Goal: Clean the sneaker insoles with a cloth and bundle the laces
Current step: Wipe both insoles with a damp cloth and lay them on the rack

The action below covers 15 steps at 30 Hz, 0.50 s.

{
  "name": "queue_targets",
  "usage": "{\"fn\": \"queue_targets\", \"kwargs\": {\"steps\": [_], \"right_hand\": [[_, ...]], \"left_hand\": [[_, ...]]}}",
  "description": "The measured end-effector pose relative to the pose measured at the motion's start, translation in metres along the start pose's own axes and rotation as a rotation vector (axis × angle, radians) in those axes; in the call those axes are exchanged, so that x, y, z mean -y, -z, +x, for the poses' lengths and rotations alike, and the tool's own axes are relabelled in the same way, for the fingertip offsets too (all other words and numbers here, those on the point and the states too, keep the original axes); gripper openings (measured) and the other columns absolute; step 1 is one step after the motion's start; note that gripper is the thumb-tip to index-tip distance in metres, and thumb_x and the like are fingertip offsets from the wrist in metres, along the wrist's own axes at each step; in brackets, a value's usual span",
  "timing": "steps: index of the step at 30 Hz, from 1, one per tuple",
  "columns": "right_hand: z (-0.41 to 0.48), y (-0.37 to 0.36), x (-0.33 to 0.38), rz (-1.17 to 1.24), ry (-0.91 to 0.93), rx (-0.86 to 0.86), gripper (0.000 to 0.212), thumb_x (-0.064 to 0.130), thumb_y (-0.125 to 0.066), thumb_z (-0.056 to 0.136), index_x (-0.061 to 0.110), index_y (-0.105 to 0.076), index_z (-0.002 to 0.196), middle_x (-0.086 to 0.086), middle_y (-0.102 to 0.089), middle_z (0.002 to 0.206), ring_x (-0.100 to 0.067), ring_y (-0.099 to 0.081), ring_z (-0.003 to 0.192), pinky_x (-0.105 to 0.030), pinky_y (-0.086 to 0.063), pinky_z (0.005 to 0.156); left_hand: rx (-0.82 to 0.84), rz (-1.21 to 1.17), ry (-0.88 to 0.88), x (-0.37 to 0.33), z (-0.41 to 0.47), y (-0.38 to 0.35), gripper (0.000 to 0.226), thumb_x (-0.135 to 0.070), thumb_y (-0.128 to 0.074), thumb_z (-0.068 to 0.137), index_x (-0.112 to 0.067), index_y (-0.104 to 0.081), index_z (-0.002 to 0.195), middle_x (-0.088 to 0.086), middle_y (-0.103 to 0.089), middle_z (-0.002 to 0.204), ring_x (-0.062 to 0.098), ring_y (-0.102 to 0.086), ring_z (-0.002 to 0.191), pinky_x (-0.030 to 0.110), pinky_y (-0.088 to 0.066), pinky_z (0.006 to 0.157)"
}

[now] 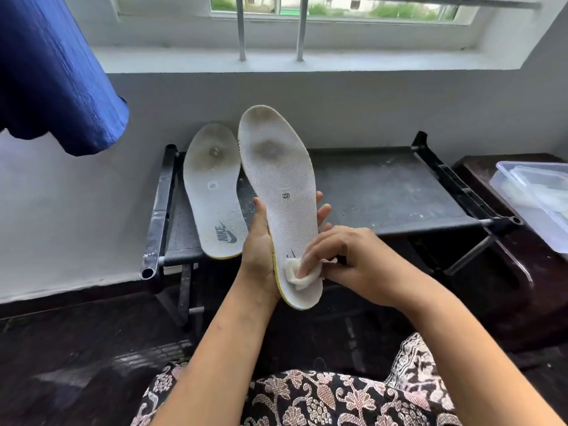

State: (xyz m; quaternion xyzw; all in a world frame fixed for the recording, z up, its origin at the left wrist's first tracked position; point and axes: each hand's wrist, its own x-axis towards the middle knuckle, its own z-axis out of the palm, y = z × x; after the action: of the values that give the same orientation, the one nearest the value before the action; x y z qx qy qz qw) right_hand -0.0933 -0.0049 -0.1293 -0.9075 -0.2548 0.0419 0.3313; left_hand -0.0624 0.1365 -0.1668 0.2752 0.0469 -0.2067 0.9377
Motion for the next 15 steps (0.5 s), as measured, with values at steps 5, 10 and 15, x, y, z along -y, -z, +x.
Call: {"fn": "queue_targets", "kwargs": {"steps": [5,10,15], "right_hand": [[-0.009,0.007,0.012,0.032,-0.084,0.252,0.027,0.002,-0.074,0.07,0.025,-0.077,0.081,0.007,-0.072,0.084,-0.009,-0.065,0.08,-0.029,-0.052,0.077],[-0.025,0.038,0.005,-0.057,-0.305,0.301,0.028,0.005,-0.071,0.072,0.033,-0.074,0.074,0.008,-0.069,0.064,-0.006,-0.062,0.062,-0.021,-0.049,0.061],[-0.014,0.032,0.011,0.214,-0.141,-0.366,0.031,-0.002,-0.072,0.074,0.028,-0.072,0.077,0.008,-0.069,0.076,-0.007,-0.064,0.072,-0.024,-0.05,0.066]], "left_hand": [[-0.011,-0.034,-0.071,0.001,0.0,-0.003,0.071,-0.062,-0.024,0.092,-0.011,-0.051,0.133,0.007,-0.062,0.124,0.022,-0.067,0.098,0.034,-0.053,0.087],[0.002,-0.018,-0.094,0.001,0.003,-0.005,0.07,-0.061,-0.03,0.089,-0.011,-0.051,0.134,0.007,-0.063,0.121,0.022,-0.067,0.096,0.034,-0.054,0.084],[-0.014,0.066,-0.089,0.008,0.006,-0.006,0.071,-0.062,-0.022,0.091,-0.01,-0.058,0.124,0.009,-0.065,0.116,0.024,-0.062,0.105,0.04,-0.043,0.101]]}}
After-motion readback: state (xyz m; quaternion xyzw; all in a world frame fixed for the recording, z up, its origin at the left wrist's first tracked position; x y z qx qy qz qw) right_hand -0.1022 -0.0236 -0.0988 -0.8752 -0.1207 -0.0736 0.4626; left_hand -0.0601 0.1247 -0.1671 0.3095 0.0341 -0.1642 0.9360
